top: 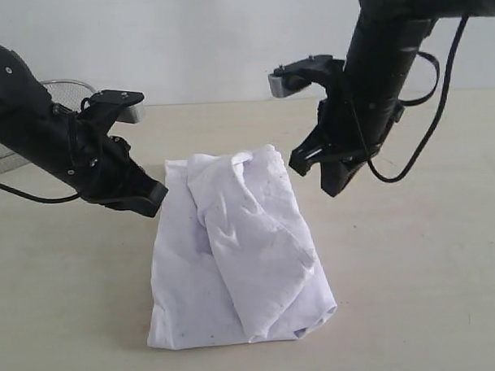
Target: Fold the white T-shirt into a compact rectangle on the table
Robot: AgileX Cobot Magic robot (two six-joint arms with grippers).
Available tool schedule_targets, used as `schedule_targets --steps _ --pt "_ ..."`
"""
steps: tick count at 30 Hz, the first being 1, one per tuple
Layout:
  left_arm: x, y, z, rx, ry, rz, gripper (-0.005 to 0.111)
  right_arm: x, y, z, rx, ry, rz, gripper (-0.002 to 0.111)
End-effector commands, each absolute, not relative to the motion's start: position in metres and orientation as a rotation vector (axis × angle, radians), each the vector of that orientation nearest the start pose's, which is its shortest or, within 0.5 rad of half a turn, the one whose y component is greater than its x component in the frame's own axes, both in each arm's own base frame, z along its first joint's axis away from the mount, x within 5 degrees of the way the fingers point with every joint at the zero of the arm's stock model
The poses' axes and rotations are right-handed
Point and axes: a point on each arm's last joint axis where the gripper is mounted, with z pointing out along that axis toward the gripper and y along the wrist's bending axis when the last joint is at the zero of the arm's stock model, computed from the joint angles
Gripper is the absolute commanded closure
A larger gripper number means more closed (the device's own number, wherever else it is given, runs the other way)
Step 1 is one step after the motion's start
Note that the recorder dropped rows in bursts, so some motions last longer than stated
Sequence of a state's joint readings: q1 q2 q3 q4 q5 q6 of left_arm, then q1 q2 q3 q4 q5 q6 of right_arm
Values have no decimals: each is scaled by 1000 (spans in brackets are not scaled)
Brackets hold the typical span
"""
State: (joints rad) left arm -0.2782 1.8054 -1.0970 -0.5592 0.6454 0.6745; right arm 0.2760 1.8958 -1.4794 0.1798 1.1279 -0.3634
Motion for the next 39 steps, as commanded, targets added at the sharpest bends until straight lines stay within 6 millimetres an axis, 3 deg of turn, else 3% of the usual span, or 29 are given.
schedule_targets --steps 1,5,10,17,23,28,31,34,39 --pt "330 -123 183 749 2621 -457 102 354 120 201 -806 2923 354 108" --pt "331 -116 182 751 2641 -433 102 355 124 182 -765 2962 414 108" --pt "328 -102 183 694 2662 -431 102 352 139 174 -806 2974 447 108" --pt "318 -92 195 655 2645 -423 102 335 177 165 -969 2975 485 108" --pt "306 -89 205 629 2623 -416 102 323 222 181 -1132 2847 523 108" --pt "300 -87 205 604 2619 -407 102 321 263 205 -1232 2633 535 108" --pt "297 -86 202 592 2625 -402 102 318 276 214 -1303 2550 536 108" --pt "296 -85 199 587 2629 -398 102 324 271 219 -1317 2551 408 108" --pt "296 -87 200 564 2620 -435 102 342 229 222 -1158 2724 51 108"
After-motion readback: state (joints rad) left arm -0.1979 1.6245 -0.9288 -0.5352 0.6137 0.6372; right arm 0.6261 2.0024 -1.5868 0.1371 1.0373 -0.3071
